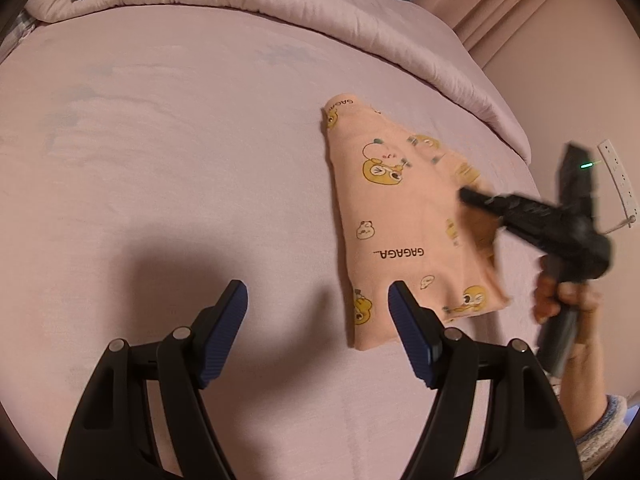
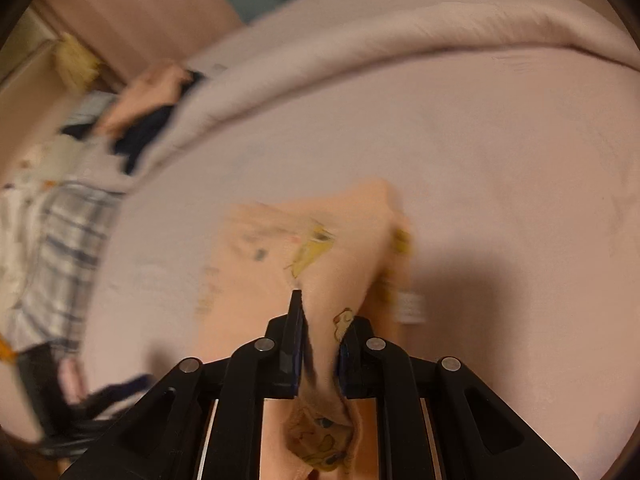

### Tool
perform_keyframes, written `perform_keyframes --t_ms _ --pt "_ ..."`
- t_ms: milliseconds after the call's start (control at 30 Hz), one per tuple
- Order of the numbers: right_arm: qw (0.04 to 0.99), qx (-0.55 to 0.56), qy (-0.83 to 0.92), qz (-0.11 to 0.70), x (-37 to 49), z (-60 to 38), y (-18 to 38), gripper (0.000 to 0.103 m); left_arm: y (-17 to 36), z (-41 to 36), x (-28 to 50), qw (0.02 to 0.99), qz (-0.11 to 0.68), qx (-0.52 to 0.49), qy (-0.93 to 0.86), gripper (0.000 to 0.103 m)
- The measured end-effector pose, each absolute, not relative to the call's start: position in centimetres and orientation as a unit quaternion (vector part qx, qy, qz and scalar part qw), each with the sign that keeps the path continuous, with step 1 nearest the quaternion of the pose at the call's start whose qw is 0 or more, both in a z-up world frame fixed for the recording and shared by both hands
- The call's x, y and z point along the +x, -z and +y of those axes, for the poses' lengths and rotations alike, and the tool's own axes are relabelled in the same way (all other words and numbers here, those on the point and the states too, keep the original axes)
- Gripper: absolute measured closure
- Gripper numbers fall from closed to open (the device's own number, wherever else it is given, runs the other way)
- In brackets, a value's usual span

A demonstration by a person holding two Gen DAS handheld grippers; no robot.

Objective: Fold small clothes
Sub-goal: 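Lift the edge and fold it over the stack with the right gripper, then open the right gripper and release the edge onto the stack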

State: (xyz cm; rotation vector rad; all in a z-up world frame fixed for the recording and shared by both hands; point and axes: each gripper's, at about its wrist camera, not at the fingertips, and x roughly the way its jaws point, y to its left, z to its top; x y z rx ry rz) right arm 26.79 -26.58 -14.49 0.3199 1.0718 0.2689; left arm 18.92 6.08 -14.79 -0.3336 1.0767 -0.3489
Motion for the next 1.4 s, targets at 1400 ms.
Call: perform_keyframes --t_ms 1400 --pt "0.902 0.026 -0.203 0.379 21.8 -24.6 10.9 0.080 17.0 -5.1 20.8 0.820 0.509 -0.044 0.258 0.050"
